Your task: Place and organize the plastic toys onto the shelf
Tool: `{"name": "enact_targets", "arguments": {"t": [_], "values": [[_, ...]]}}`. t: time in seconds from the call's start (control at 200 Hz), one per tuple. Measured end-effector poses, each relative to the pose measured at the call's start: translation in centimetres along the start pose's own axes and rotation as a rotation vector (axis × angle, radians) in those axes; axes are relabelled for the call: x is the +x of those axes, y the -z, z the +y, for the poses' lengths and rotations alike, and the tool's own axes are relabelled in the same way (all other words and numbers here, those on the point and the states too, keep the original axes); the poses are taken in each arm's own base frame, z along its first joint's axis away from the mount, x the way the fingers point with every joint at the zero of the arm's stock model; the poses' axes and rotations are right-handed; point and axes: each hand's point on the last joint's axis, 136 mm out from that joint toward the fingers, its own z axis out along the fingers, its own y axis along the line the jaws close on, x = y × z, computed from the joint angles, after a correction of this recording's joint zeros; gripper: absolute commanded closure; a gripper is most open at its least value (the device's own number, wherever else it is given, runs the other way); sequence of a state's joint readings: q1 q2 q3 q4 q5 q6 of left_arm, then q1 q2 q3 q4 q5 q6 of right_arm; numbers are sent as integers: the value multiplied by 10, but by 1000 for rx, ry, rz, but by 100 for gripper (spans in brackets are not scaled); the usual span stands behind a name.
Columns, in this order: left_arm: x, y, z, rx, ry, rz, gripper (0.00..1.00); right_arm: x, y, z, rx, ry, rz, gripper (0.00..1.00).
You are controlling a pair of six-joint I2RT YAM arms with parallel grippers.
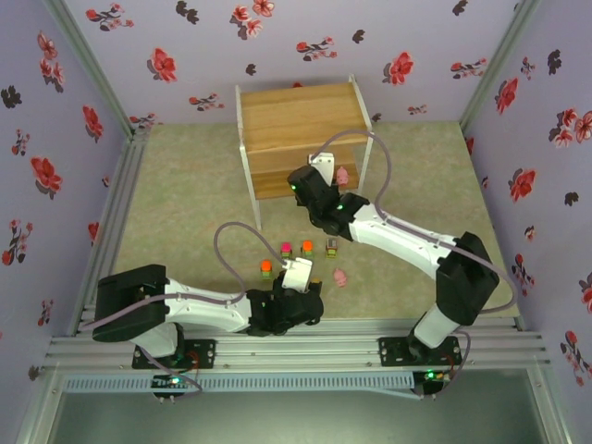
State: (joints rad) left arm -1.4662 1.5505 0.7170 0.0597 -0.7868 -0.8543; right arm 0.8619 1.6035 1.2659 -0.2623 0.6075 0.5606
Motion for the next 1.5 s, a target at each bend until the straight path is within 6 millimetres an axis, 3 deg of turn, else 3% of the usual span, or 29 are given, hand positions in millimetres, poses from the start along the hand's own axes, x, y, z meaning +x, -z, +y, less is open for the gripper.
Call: {"name": "enact_targets", "arguments": {"t": [0.59, 1.02, 1.5], "values": [[-3, 2, -13, 4, -31, 0, 44, 13, 48, -22, -32, 8, -13, 54], [-11, 3, -35, 9, -63, 15, 42, 55, 73, -75, 8, 41, 52, 54], [-4, -19, -71, 54, -63, 119, 41, 91, 104, -131, 49, 39, 107, 51]]}}
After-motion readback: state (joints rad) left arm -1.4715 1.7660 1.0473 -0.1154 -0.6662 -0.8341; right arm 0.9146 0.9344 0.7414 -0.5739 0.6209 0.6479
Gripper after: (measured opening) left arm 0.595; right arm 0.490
